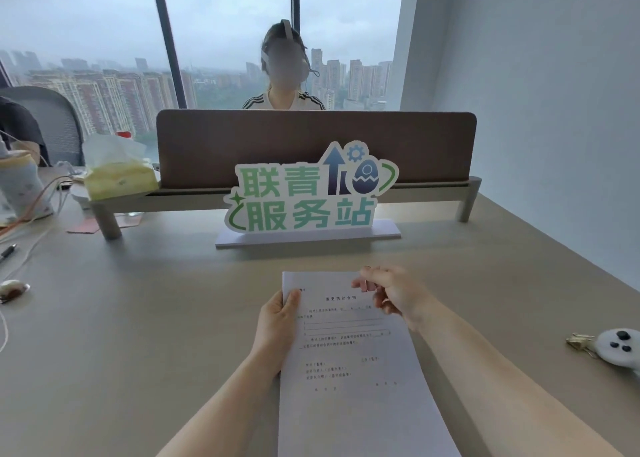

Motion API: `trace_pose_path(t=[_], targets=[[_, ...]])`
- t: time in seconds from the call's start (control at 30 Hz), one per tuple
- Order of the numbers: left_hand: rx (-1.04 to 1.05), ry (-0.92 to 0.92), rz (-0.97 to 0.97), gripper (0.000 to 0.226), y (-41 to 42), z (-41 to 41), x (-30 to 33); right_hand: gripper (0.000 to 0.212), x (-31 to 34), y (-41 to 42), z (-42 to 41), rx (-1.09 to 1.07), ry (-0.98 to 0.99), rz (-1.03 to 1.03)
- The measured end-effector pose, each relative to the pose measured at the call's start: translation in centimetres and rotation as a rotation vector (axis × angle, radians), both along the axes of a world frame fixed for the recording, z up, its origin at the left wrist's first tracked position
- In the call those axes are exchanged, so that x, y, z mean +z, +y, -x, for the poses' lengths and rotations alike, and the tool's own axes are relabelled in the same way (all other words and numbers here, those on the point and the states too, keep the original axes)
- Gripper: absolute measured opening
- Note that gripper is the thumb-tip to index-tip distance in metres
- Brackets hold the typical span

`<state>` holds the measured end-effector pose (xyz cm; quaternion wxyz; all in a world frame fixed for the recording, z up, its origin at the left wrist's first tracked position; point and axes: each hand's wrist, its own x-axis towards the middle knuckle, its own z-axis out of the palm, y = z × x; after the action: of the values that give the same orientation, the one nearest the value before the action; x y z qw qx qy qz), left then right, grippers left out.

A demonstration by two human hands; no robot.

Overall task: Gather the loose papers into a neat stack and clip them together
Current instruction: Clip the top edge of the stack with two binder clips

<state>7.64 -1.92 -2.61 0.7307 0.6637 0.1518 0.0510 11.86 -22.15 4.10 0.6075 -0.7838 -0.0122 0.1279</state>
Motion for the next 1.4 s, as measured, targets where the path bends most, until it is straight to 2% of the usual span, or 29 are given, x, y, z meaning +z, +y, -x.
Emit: trace_pose_path(t=[0.17, 0.3, 0.5, 0.6, 0.8, 1.13, 1.4], targets=[[-0.011, -0.003, 0.005, 0.025, 0.1, 0.1, 0.0, 0.019, 0.8, 2.9, -0.3, 0.072, -0.054, 0.096], [-0.027, -0.023, 0.036, 0.026, 0.2, 0.1, -0.2, 0.008, 1.0, 5.1, -1.0, 0.067, -0.147, 0.015], [-0.037, -0.052, 0.102, 0.026, 0.2, 0.2, -0.2, 0.013, 0.7, 7.9, -2.3, 0.134, -0.305, -0.178], [-0.049, -0.061, 0.116, 0.025, 0.2, 0.4, -0.2, 0.016, 0.8, 8.9, -2.8, 0.205, -0.343, -0.182], [-0.048, -0.065, 0.125, 0.025, 0.6, 0.4, -0.5, 0.013, 0.4, 9.6, -3.9, 0.322, -0.312, -0.127], [-0.036, -0.09, 0.139, 0.026, 0.7, 0.2, -0.9, 0.012, 0.2, 9.6, -4.4, 0.375, -0.251, -0.099], [-0.041, -0.096, 0.129, 0.024, 0.7, 0.1, -1.0, 0.013, 0.4, 9.3, -4.4, 0.442, -0.209, 0.023]])
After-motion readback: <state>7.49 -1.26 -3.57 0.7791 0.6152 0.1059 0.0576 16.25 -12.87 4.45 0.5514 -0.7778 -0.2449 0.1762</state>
